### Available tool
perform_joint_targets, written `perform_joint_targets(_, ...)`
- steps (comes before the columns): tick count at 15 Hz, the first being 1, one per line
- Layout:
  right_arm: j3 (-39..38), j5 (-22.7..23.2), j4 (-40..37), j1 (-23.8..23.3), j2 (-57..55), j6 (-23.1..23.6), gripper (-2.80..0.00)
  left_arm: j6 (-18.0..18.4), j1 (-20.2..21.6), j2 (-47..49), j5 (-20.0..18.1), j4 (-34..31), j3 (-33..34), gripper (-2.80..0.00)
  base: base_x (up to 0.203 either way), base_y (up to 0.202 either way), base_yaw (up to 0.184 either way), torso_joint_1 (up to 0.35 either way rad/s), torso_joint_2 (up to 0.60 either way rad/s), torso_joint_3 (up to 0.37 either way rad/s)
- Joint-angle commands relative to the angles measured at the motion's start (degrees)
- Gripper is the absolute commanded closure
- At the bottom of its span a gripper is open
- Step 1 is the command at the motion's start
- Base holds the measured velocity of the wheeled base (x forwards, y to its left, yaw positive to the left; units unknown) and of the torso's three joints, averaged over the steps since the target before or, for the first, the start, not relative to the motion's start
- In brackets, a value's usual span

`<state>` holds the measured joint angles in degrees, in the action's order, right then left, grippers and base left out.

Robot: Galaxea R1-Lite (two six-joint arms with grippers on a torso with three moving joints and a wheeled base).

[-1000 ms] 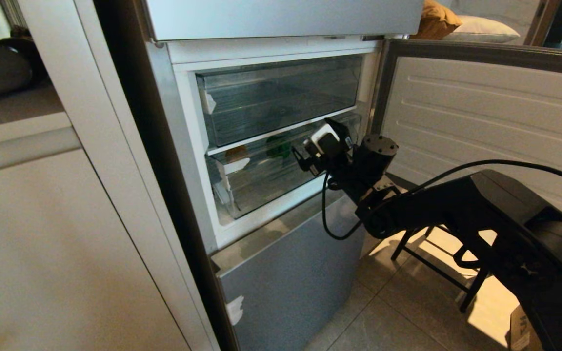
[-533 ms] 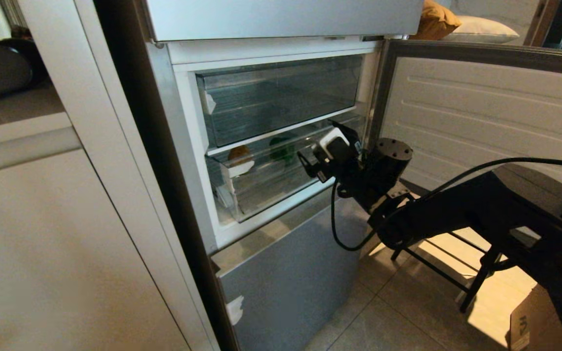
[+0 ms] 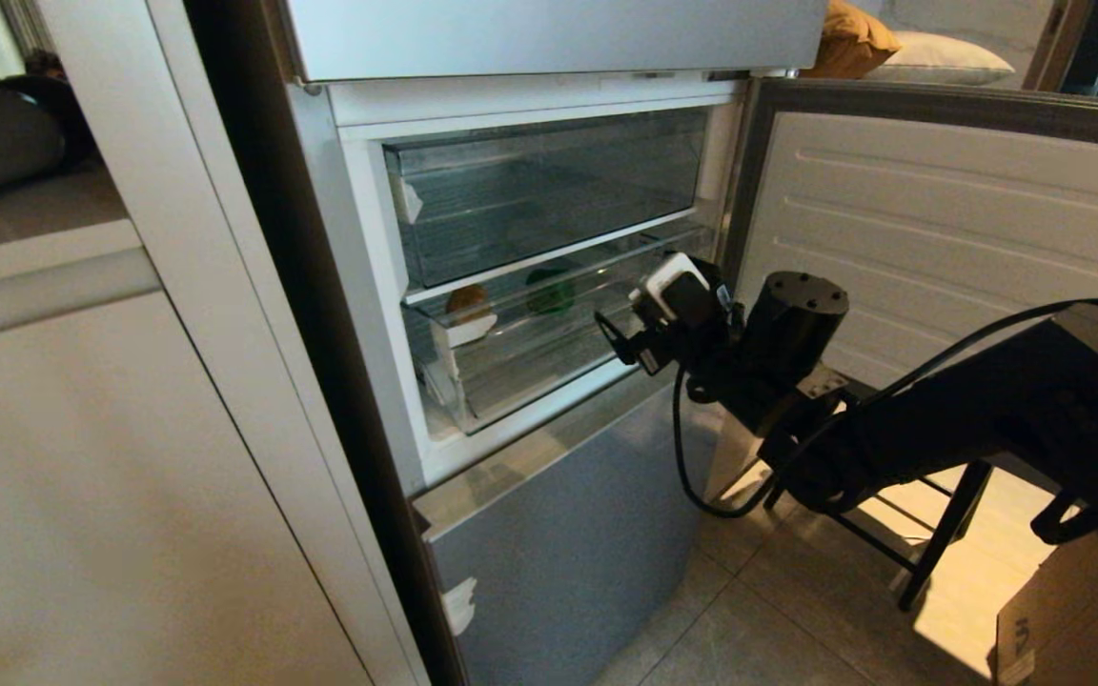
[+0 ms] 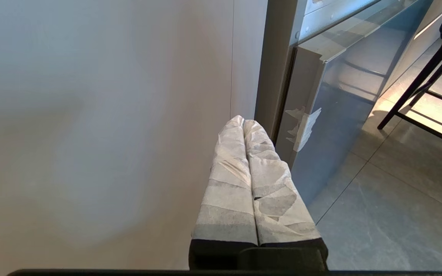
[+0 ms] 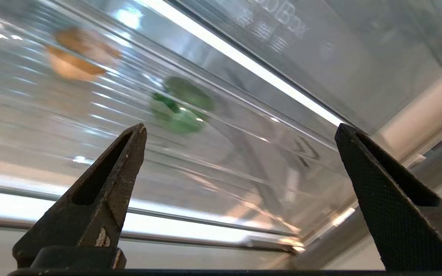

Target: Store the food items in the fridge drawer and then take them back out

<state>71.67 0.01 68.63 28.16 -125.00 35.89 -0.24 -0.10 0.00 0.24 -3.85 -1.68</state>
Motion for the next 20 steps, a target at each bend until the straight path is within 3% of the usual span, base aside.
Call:
perform_joint_targets(1,0.8,0.2,0.4,0.0,-0.7,-0.2,-2.80,0.0,0.0,0.0,0.0,0.0,0.0,0.00,0.000,0.000,0.000,0.000,0.00,0.000)
perform_joint_targets(12,14.0,3.5,-2.6,-4.6,-9.6,-2.3,-2.80,0.0,0.0,0.0,0.0,0.0,0.0,0.00,0.000,0.000,0.000,0.000,0.00,0.000)
perform_joint_targets(20,16.8,4.8,-2.6,-5.8,-11.5,-2.3,-2.80,0.0,0.0,0.0,0.0,0.0,0.0,0.00,0.000,0.000,0.000,0.000,0.00,0.000)
